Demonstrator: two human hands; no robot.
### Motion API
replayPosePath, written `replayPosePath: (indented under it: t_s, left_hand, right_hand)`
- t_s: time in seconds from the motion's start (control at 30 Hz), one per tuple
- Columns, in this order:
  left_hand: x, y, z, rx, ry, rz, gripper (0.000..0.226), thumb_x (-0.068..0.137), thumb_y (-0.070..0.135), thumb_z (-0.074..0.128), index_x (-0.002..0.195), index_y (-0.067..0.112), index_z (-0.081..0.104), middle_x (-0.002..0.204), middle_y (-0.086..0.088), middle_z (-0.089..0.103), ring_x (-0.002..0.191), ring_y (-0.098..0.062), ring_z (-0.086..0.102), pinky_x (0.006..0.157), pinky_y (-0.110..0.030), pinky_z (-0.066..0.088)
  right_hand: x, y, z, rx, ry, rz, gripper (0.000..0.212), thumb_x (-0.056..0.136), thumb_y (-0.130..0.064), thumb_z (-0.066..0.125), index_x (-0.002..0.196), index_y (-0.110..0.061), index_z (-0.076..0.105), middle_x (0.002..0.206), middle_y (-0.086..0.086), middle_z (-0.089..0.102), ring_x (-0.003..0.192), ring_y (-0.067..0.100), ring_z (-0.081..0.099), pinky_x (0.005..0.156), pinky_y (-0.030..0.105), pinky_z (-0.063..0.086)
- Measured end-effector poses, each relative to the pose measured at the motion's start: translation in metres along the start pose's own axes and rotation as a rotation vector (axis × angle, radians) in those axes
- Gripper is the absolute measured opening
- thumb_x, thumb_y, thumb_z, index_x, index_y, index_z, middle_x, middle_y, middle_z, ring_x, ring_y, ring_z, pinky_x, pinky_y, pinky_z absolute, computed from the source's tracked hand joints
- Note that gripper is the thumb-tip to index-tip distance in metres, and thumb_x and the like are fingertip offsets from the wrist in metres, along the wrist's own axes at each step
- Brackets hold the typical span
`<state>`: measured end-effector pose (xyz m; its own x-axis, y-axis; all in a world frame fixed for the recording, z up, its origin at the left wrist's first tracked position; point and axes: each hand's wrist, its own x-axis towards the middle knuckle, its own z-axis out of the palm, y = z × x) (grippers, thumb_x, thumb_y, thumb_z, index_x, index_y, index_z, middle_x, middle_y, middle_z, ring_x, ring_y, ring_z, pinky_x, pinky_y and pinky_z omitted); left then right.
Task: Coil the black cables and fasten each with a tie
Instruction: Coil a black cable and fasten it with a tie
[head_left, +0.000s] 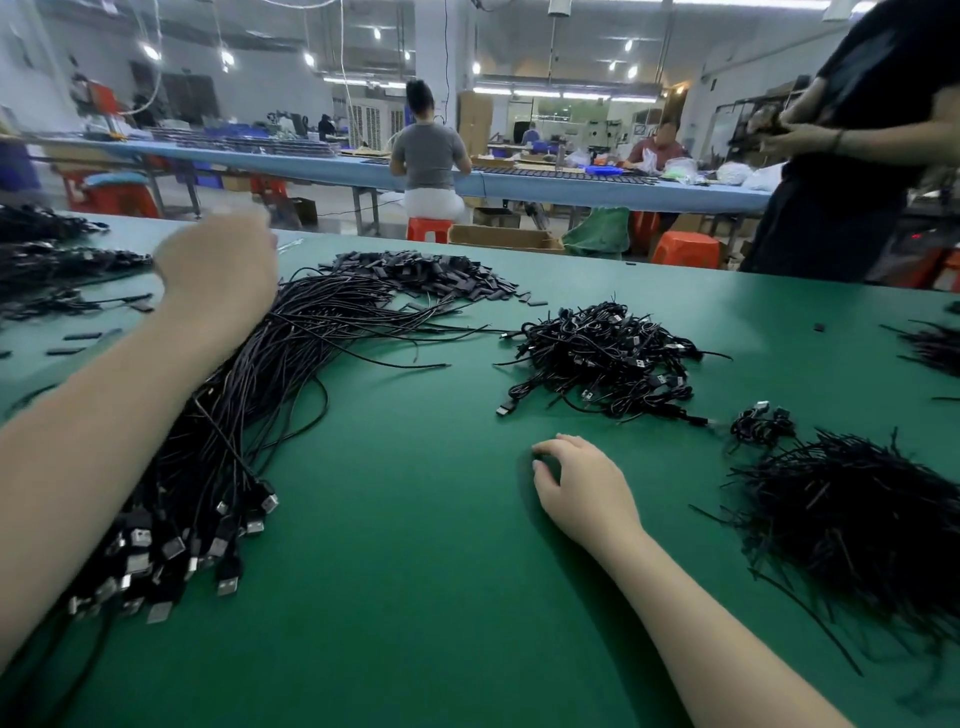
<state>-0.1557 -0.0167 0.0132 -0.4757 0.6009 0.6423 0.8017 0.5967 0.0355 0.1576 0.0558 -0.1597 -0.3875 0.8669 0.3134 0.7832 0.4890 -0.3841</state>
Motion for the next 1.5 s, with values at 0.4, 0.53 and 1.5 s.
replayPosePath:
  t_s: [0.4,0.53,1.5]
  left_hand:
    - [-0.072,0.125,-0.016,-0.259,-0.161,0.252,0.017,0.091,0.015,0.053,0.108,0.018,0.055,0.083,-0.003,0.059,0.071,-0.027,0.051,0.058,-0.033,0.032]
    - [-0.083,0.139,-0.021,-0.406,-0.285,0.411,0.011,0.090,0.013,0.045,0.096,0.020,0.040,0.070,0.007,0.040,0.068,-0.021,0.046,0.059,-0.031,0.033]
    - [-0.043,0.079,-0.017,-0.918,-0.621,0.461,0.009,0.083,0.029,0.071,0.089,0.036,0.072,0.082,0.015,0.071,0.070,0.000,0.064,0.061,-0.011,0.050]
  right_hand:
    - [0.024,-0.075,-0.065,0.724,0.069,-0.166,0.064,0.091,-0.018,0.062,0.145,-0.033,0.032,0.140,-0.012,0.042,0.079,-0.001,0.063,0.077,0.022,0.052]
    - [0.030,-0.078,-0.068,0.815,0.023,-0.235,0.064,0.091,-0.002,0.052,0.146,-0.031,0.036,0.138,-0.010,0.050,0.071,0.001,0.061,0.067,0.021,0.047]
    - [0.034,0.017,-0.148,-0.186,-0.341,0.156,0.026,0.095,-0.034,0.052,0.111,-0.022,0.068,0.096,-0.007,0.069,0.083,0.015,0.063,0.073,0.025,0.050]
